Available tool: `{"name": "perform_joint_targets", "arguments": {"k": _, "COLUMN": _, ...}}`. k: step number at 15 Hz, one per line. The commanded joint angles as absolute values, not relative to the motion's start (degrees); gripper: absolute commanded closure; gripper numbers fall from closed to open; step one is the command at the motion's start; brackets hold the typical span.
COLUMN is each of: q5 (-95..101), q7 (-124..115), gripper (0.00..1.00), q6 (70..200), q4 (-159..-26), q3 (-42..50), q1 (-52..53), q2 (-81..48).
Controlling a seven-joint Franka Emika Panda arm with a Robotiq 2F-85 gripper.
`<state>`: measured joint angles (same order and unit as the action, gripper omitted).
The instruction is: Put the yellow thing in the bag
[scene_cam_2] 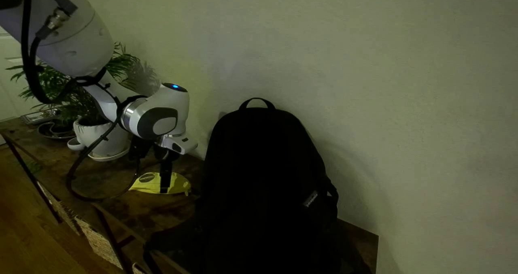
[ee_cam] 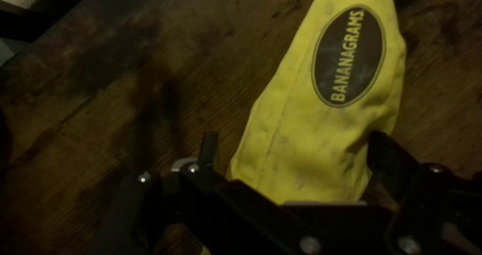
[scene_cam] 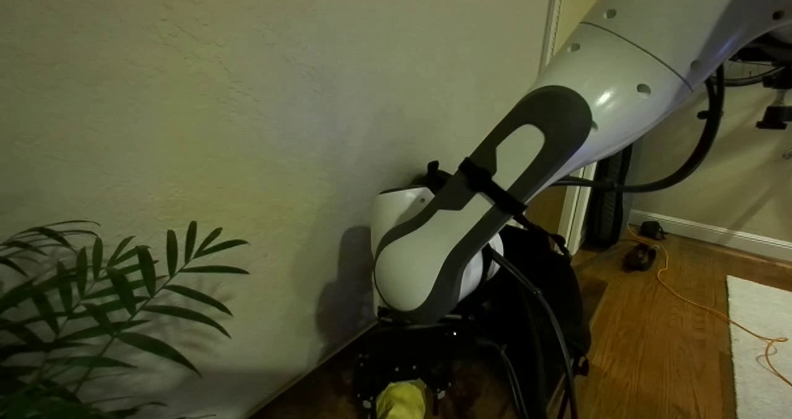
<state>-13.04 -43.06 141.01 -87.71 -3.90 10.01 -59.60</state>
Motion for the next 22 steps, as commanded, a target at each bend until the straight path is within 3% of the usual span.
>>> {"name": "perform_joint_targets", "arguments": {"k": 1, "q5": -14.74, "q7": -41.93, "gripper": 0.20, "q6": 139.30, "q4": -86.96, "q3": -4.12, "q1": 9.82, "q2": -60.10}}
{"name": "perform_joint_targets", "arguments": {"k": 10, "q5": -15.53, "q7": -41.06, "gripper": 0.77, "q6": 139.72, "q4": -86.58, "q3": -4.35, "q1": 9.39, "q2": -60.78}}
{"name": "perform_joint_targets", "arguments": {"k": 13, "q5": -15.41, "q7": -41.04, "gripper": 0.91, "q6": 139.56, "q4": -87.04, "q3": -4.20, "q1": 9.53, "q2": -59.98}}
{"name": "perform_joint_targets", "arguments": {"k": 22, "q5": -15.06, "q7": -34.99, "gripper": 0.90, "q6": 139.35, "q4": -91.94, "q3": -5.44, "q1": 9.76, "q2": -52.62}}
